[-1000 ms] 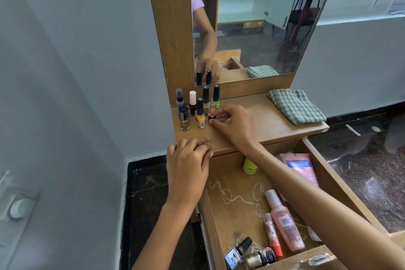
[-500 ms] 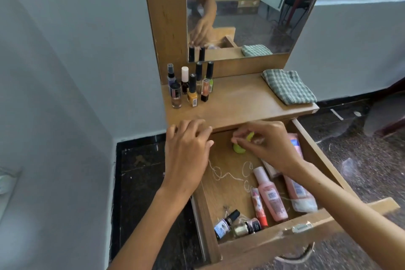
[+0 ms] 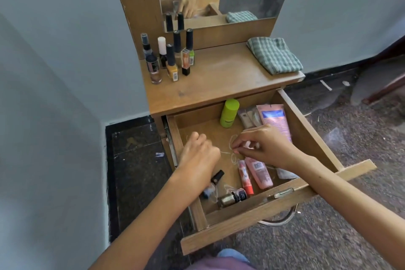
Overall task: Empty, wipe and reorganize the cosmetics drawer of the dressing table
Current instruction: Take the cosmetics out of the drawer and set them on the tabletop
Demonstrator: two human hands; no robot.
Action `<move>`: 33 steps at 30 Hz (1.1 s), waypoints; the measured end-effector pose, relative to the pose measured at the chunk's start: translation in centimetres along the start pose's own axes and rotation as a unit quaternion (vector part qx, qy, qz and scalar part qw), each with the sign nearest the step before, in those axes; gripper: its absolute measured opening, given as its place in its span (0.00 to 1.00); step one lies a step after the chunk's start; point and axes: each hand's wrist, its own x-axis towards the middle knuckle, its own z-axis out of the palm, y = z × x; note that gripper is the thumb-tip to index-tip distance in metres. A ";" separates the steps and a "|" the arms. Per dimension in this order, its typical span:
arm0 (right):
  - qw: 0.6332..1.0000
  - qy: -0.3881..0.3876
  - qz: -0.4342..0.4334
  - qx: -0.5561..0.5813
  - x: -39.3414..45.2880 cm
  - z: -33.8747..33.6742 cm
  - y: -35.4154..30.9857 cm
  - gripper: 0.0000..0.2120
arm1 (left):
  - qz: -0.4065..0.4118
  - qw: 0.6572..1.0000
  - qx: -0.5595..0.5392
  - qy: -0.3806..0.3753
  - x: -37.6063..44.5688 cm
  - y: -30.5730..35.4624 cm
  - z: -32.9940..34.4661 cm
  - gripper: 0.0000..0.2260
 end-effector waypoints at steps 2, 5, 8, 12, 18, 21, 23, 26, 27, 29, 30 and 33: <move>1.000 -0.004 -0.005 0.001 0.0 0.1 0.0 0.04 | -0.025 0.999 0.008 0.020 0.6 -0.8 -0.1 0.09; 1.000 -0.004 -0.008 0.007 -0.1 0.0 -0.1 0.04 | -0.053 0.998 -0.018 0.025 0.9 -1.5 0.4 0.14; 1.000 -0.012 -0.002 0.010 -0.2 0.0 -0.1 0.04 | -0.050 0.999 -0.001 -0.016 0.9 -1.3 0.8 0.18; 1.000 -0.026 -0.015 0.008 0.0 0.2 -0.1 0.04 | -0.081 0.996 -0.005 -0.023 1.5 -1.0 0.8 0.09; 0.997 -0.054 -0.027 0.037 -0.1 -0.1 -0.2 0.04 | -0.097 0.968 -0.154 0.175 1.0 -1.5 0.0 0.11; 0.989 -0.144 -0.031 0.033 0.1 -0.1 -0.7 0.04 | -0.109 0.881 -0.287 0.360 0.3 -3.0 -1.1 0.15; 0.978 -0.202 -0.055 -0.002 0.5 0.2 -1.4 0.05 | -0.139 0.833 -0.310 0.437 0.1 -4.7 -1.8 0.15; 0.960 -0.267 -0.084 -0.029 1.2 0.9 -2.7 0.06 | -0.172 0.794 -0.333 0.479 0.0 -7.3 -2.2 0.14; 0.953 -0.288 -0.083 -0.041 1.4 1.2 -3.0 0.07 | -0.177 0.783 -0.346 0.485 0.0 -7.9 -2.0 0.14; 0.941 -0.319 -0.078 -0.076 1.8 1.8 -3.3 0.11 | -0.183 0.771 -0.364 0.490 0.1 -8.4 -1.7 0.13; 0.939 -0.324 -0.076 -0.091 2.0 1.9 -3.3 0.12 | -0.185 0.767 -0.369 0.491 0.2 -8.5 -1.6 0.13; 0.949 -0.286 -0.059 -0.117 2.7 1.5 -2.9 0.10 | -0.187 0.762 -0.376 0.494 0.5 -8.9 -1.6 0.12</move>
